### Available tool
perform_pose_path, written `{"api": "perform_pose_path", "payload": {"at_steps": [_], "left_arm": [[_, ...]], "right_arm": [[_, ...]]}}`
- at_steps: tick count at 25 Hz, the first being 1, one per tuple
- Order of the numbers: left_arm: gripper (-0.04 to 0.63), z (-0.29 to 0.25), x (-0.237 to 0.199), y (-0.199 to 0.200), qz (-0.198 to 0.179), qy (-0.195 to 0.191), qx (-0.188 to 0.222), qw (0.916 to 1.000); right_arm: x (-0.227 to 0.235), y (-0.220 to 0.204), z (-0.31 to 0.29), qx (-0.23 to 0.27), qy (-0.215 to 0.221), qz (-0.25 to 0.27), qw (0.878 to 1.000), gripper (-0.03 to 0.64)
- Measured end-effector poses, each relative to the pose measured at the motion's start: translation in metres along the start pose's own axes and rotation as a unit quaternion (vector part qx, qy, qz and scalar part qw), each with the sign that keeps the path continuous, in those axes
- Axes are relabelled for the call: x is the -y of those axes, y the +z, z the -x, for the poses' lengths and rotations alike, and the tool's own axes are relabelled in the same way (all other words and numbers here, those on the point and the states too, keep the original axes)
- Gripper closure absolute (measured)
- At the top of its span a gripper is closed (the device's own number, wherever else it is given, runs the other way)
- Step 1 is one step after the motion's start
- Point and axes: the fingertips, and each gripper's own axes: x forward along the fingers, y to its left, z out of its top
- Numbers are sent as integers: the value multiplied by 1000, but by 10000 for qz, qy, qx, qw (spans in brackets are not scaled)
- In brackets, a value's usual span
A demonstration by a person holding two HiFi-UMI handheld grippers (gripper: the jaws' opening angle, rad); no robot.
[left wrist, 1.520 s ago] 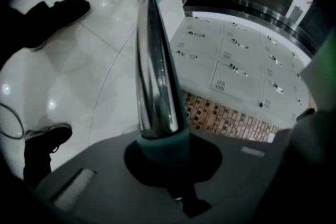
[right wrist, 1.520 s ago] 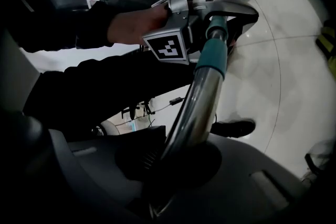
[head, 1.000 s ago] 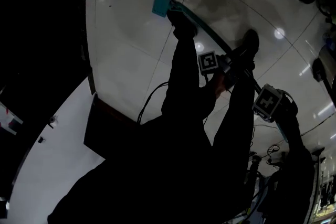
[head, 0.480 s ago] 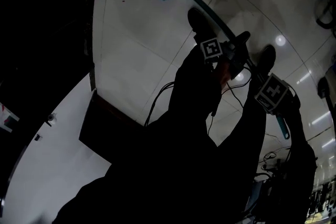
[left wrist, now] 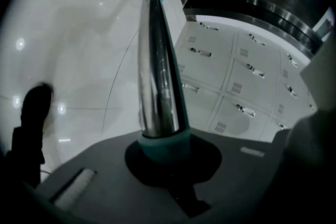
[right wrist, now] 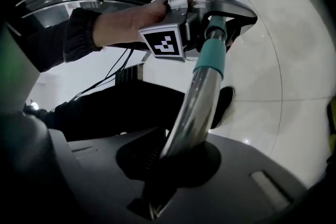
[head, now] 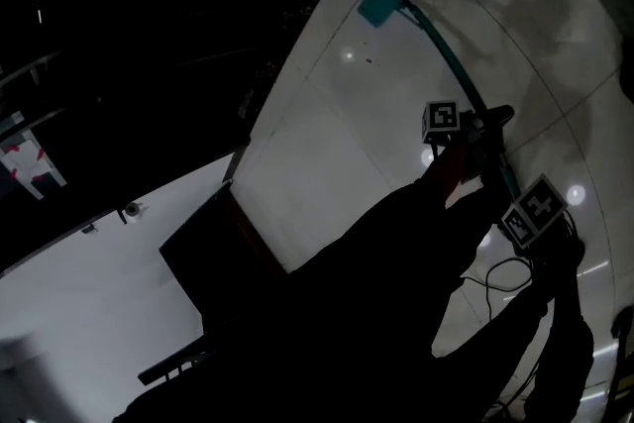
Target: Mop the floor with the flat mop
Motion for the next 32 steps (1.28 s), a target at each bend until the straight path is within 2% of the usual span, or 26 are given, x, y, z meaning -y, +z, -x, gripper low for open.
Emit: {"api": "perform_pose_path", "payload": {"at_steps": [3, 5, 8, 11, 16, 21, 25, 29, 32], "left_arm": [[595, 27, 33, 71, -134, -130, 335, 9993], [594, 36, 45, 98, -169, -136, 451, 9987], [591, 40, 45, 111, -256, -34, 429, 9987], [591, 34, 49, 87, -294, -243, 433, 9983], [591, 4, 6, -12, -317, -141, 180, 9992], [595, -22, -34, -153, -56, -43, -184, 9998], [594, -31, -72, -263, 237, 238, -374, 9987], [594, -56, -91, -363, 373, -1, -560, 9977], [594, -74, -117, -428, 507, 65, -653, 9966]], "right_arm": [[-2, 77, 5, 121, -49, 118, 9998, 558], [-2, 105, 8, 136, -24, 130, 9998, 558], [-1, 116, 11, 85, -88, 139, 9998, 560], [-2, 91, 12, 12, -209, 218, 9995, 560], [1, -18, -4, -73, -218, 313, 9992, 558], [-18, -158, -23, -172, -254, 238, 9992, 558], [-45, -263, -35, -261, -144, 140, 9995, 554], [-54, -364, -46, -398, -209, 45, 9990, 552], [-51, -435, -52, -583, -340, 44, 9977, 552]]}}
